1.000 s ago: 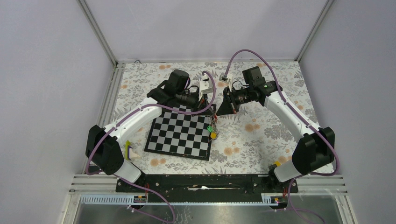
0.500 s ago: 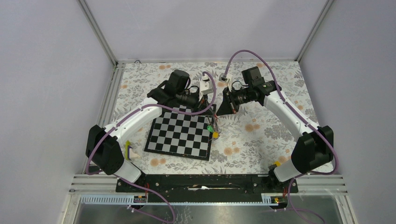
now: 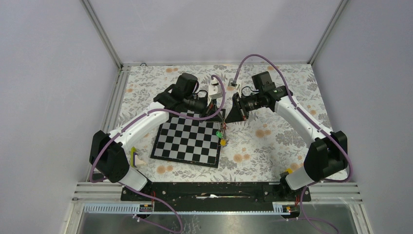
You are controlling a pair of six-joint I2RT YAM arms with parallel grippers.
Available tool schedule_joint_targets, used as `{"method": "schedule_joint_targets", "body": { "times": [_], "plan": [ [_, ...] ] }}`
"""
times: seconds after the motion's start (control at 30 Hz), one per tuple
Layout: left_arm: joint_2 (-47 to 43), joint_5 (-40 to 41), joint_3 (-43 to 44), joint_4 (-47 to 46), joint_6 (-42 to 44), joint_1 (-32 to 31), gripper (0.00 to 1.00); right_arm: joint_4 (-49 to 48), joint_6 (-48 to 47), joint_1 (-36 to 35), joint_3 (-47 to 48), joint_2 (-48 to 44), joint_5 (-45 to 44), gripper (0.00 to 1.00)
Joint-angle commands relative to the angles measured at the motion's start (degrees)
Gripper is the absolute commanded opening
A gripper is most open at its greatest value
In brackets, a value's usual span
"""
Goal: Put the keys on the keyring
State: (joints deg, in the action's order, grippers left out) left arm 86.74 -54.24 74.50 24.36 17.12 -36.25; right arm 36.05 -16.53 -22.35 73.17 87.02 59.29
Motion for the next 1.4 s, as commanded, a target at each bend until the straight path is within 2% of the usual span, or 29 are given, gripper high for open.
{"method": "schedule_joint_targets", "body": {
  "times": [0.0, 0.3, 0.53, 0.8, 1.03, 1.37],
  "plan": [
    [-1.0, -8.1, 2.3, -1.9, -1.2, -0.7, 0.0, -3.4, -1.2, 0.2, -0.8, -2.1, 0.5, 0.1],
    [-1.4, -10.2, 2.2, -2.0, -1.8, 0.3, 0.0, -2.2, -4.0, 0.2, -1.6, -5.3, -0.3, 0.28],
    [-1.3, -14.8, 1.2, -8.1, -8.9, 2.1, 0.0, 2.0, -9.3, 0.2, -0.1, -9.1, 0.2, 0.38],
    [-0.8, -18.1, 0.1, -15.7, -16.7, 3.2, 0.0, 1.9, -9.5, 0.2, 1.1, -11.5, -0.3, 0.45],
    [-0.5, -18.0, -0.7, -17.2, -16.9, 3.2, 0.0, 1.9, -8.7, 0.2, 3.2, -10.7, 0.5, 0.45],
    [-0.1, -17.7, -1.6, -18.9, -19.6, 3.2, 0.0, 1.3, -7.7, 0.2, 3.4, -9.9, 1.8, 0.42]
  ]
}}
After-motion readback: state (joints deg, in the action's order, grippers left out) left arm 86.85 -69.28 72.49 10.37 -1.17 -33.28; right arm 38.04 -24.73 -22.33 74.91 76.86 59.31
